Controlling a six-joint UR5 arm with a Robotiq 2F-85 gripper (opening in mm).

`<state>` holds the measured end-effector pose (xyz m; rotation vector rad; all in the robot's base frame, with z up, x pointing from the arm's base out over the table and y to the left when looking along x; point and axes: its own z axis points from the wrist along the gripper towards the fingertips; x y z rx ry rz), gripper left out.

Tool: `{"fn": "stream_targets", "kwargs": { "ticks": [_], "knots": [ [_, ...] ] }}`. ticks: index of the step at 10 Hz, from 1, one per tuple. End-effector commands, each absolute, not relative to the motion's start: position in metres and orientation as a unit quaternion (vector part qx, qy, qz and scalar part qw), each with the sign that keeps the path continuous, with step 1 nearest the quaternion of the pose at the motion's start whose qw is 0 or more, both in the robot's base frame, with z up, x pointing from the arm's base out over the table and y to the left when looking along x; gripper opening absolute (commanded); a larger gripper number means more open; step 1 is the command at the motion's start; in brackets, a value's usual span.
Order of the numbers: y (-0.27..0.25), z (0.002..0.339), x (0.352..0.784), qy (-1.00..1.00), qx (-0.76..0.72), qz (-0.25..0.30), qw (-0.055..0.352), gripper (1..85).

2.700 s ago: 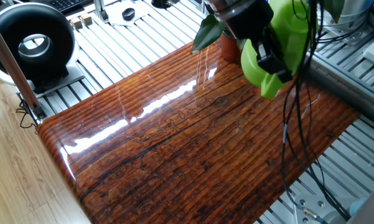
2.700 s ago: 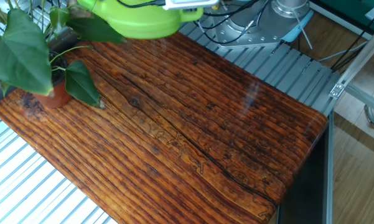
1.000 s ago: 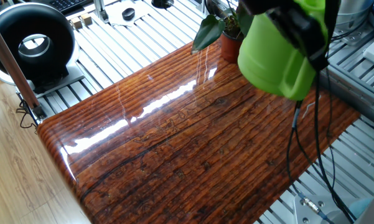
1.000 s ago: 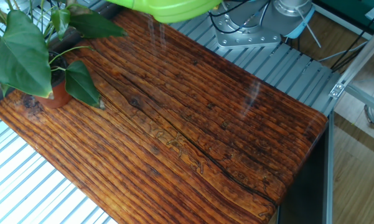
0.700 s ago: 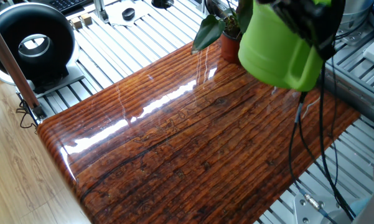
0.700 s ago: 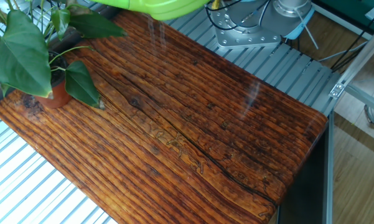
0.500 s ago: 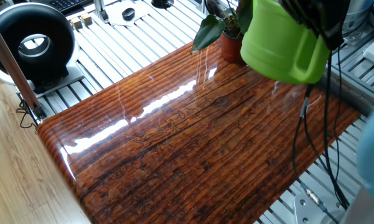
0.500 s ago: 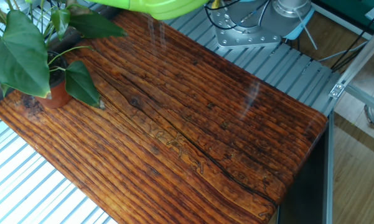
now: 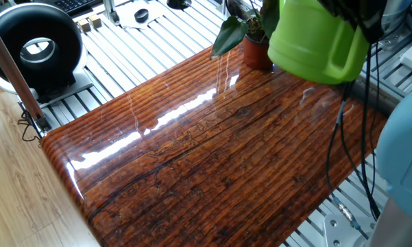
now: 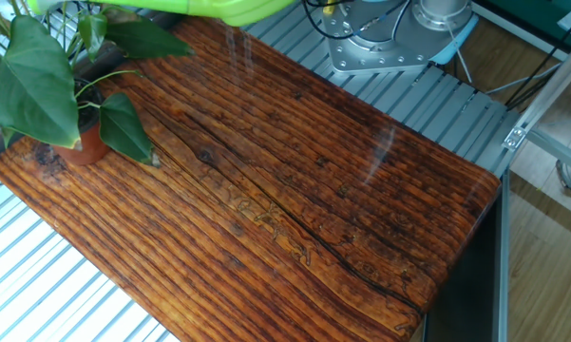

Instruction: Water the plant

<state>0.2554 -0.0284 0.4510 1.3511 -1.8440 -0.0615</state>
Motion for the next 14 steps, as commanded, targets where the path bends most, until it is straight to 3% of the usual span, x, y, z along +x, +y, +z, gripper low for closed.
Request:
{"fn": "stream_targets", "kwargs": {
  "ticks": [1, 14],
  "knots": [
    [-0.045, 0.452, 0.266, -0.717, 0.571, -0.002, 0.400, 1.3],
    [-0.074, 0.427, 0.292, -0.712, 0.590, -0.022, 0.379, 1.3]
  ]
}}
